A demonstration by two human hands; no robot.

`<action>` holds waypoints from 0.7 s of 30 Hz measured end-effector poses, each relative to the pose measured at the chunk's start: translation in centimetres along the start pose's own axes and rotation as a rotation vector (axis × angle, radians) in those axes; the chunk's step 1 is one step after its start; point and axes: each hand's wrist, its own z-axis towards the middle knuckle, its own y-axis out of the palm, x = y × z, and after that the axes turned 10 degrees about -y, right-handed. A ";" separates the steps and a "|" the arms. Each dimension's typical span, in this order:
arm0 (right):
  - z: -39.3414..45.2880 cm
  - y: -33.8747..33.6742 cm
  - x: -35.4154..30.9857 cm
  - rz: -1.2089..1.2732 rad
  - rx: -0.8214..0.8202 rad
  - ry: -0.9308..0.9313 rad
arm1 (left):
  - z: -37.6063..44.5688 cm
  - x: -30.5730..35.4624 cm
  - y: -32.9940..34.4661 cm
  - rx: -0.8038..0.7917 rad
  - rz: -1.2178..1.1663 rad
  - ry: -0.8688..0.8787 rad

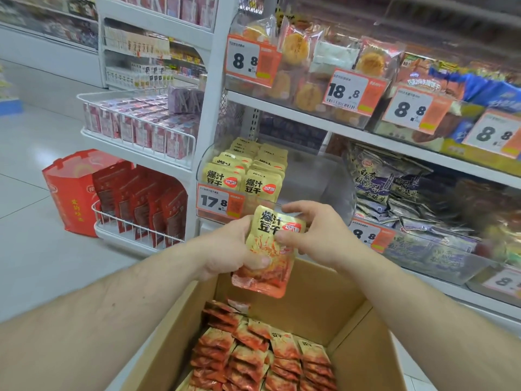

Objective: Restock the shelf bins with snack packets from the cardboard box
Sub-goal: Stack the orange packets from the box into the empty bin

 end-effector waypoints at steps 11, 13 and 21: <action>1.3 -1.0 0.1 0.131 -0.217 0.115 | 1.3 0.8 -0.8 0.026 0.175 0.052; 1.4 -0.5 0.0 0.113 -0.196 0.117 | 1.5 1.0 -0.9 0.056 0.202 0.068; 3.6 -3.6 0.2 -0.241 0.355 -0.187 | 3.1 1.9 -3.1 0.560 0.357 0.185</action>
